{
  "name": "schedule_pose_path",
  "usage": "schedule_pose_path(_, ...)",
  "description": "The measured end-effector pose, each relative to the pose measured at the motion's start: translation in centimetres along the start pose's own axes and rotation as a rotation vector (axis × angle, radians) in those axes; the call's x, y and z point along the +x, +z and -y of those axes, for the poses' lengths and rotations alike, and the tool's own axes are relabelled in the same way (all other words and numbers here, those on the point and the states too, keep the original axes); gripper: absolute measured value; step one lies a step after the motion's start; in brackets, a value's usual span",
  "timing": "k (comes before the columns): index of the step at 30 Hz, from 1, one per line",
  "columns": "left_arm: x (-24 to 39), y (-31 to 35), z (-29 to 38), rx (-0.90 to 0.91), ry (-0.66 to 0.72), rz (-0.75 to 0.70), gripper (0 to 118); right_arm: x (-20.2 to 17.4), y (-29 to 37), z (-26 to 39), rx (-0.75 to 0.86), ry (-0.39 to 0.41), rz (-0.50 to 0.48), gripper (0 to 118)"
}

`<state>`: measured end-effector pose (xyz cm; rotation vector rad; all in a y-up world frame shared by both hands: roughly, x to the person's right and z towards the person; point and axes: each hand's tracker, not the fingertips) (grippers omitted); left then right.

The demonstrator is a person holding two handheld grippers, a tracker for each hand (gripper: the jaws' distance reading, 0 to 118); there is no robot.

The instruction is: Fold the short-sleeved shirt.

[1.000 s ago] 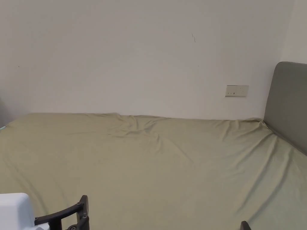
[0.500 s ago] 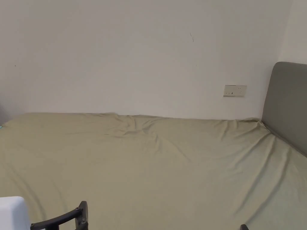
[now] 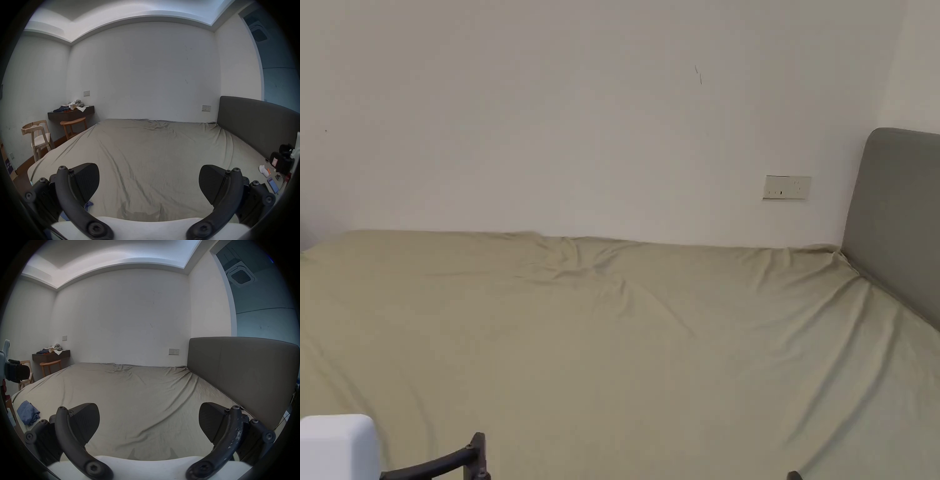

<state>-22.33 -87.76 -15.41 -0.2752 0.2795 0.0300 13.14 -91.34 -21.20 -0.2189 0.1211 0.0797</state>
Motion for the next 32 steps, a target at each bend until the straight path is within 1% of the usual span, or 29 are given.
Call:
schedule_pose_path(7, 0.7, 0.2, -0.2, 0.015, -0.038, 0.024, 118, -0.1, 0.0, -0.2, 0.009, -0.004, -0.006, 118)
schedule_pose_path(16, 0.3, 0.0, -0.4, 0.025, 0.001, 0.013, 118, 0.1, -0.3, -0.3, 0.002, -0.011, 0.002, 118)
schedule_pose_path(23, -0.1, -0.7, -0.1, -0.007, 0.026, -0.017, 118, 0.3, -0.5, -0.2, -0.011, -0.027, 0.005, 118)
schedule_pose_path(32, 0.1, -1.3, 0.1, -0.028, 0.003, -0.025, 118, -0.1, -0.8, -0.2, -0.019, -0.011, 0.005, 118)
